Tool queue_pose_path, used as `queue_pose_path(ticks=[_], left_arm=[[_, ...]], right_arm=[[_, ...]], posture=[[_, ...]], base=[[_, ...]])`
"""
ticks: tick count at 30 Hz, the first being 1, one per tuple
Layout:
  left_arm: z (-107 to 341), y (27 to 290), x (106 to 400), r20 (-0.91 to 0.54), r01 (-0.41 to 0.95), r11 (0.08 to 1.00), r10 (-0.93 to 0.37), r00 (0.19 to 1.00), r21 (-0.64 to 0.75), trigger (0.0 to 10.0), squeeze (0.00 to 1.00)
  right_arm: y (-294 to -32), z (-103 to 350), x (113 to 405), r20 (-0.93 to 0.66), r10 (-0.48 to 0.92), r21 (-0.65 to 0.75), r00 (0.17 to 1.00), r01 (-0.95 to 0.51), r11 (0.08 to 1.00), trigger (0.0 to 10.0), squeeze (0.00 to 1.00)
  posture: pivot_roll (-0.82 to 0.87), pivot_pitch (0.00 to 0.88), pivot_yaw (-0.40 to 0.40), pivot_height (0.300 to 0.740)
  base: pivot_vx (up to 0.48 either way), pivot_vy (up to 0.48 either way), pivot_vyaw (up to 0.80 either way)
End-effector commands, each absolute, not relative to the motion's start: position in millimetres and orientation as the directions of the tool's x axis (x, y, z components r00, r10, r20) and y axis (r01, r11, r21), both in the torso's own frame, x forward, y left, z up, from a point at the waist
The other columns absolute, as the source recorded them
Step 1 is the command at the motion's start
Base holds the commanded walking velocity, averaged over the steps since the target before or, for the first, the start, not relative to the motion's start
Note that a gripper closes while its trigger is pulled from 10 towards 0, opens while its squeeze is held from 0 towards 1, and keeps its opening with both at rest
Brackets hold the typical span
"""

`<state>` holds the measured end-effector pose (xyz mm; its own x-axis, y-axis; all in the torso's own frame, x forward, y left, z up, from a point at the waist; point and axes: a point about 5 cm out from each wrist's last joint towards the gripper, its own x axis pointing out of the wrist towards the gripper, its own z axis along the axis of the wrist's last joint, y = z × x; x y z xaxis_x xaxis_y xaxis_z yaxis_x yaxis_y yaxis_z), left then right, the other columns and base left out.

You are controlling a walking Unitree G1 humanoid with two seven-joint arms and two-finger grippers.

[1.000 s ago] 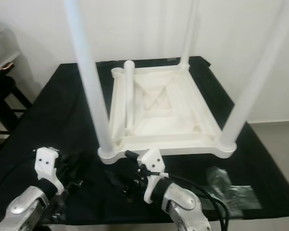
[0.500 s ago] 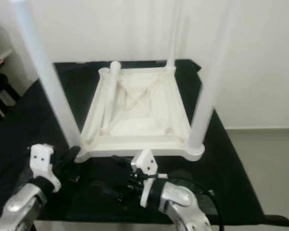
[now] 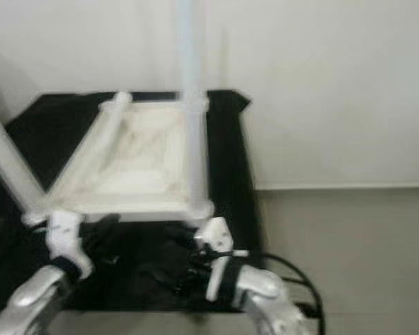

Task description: Building children table

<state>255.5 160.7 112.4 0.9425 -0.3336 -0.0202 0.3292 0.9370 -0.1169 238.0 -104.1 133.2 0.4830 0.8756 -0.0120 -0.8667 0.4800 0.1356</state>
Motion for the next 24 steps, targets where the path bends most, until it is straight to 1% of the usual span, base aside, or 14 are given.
queue_pose_path(ticks=[1, 3, 6, 13, 15, 16, 17, 21, 24], left_arm=[[113, 159, 257, -0.02, 0.333, 0.937, -0.337, 0.941, -0.107, 10.0, 0.0], [113, 158, 257, -0.018, 0.334, 0.937, -0.338, 0.941, -0.107, 10.0, 0.0], [113, 157, 259, -0.014, 0.34, 0.934, -0.344, 0.939, -0.108, 10.0, 0.0], [112, 154, 262, -0.011, 0.363, 0.925, -0.366, 0.931, -0.112, 10.0, 0.0], [112, 152, 262, -0.012, 0.37, 0.922, -0.374, 0.928, -0.112, 10.0, 0.0], [111, 151, 262, -0.012, 0.375, 0.92, -0.379, 0.925, -0.112, 10.0, 0.0], [111, 151, 262, -0.012, 0.375, 0.92, -0.379, 0.925, -0.112, 10.0, 0.0], [111, 148, 262, -0.015, 0.389, 0.914, -0.393, 0.919, -0.115, 10.0, 0.0], [111, 147, 262, -0.016, 0.393, 0.912, -0.397, 0.918, -0.115, 10.0, 0.0]], right_arm=[[-114, 131, 244, -0.024, 0.835, 0.102, 0.55, -0.829, 0.549, 10.0, 0.0], [-117, 129, 250, -0.03, 0.797, 0.081, 0.604, -0.793, 0.604, 10.0, 0.0], [-120, 128, 255, -0.006, 0.77, 0.139, 0.638, -0.762, 0.633, 10.0, 0.0], [-124, 126, 259, 0.005, 0.76, 0.176, 0.65, -0.748, 0.64, 10.0, 0.0], [-125, 126, 260, 0.011, 0.743, 0.173, 0.669, -0.733, 0.658, 10.0, 0.0], [-126, 126, 262, 0.008, 0.721, 0.159, 0.693, -0.713, 0.683, 10.0, 0.0], [-126, 126, 262, 0.008, 0.721, 0.159, 0.693, -0.713, 0.683, 10.0, 0.0], [-130, 125, 268, -0.009, 0.653, 0.11, 0.758, -0.648, 0.754, 10.0, 0.0], [-131, 125, 269, -0.014, 0.635, 0.099, 0.772, -0.631, 0.77, 10.0, 0.0]], posture=[[-0.07, 0.084, 0.067, 0.74], [-0.07, 0.084, 0.062, 0.74], [-0.09, 0.081, 0.052, 0.74], [-0.1, 0.078, 0.048, 0.74], [-0.1, 0.079, 0.045, 0.74], [-0.1, 0.08, 0.045, 0.74], [-0.1, 0.08, 0.045, 0.74], [-0.1, 0.078, 0.037, 0.74], [-0.1, 0.078, 0.037, 0.74]], base=[[0.0, -0.48, 0.0], [0.0, -0.48, 0.0], [0.0, -0.48, 0.0], [0.0, -0.48, 0.0], [0.0, -0.48, 0.0], [0.0, -0.48, 0.0], [0.0, -0.48, 0.0], [0.0, -0.48, 0.0], [0.0, -0.48, 0.0]])
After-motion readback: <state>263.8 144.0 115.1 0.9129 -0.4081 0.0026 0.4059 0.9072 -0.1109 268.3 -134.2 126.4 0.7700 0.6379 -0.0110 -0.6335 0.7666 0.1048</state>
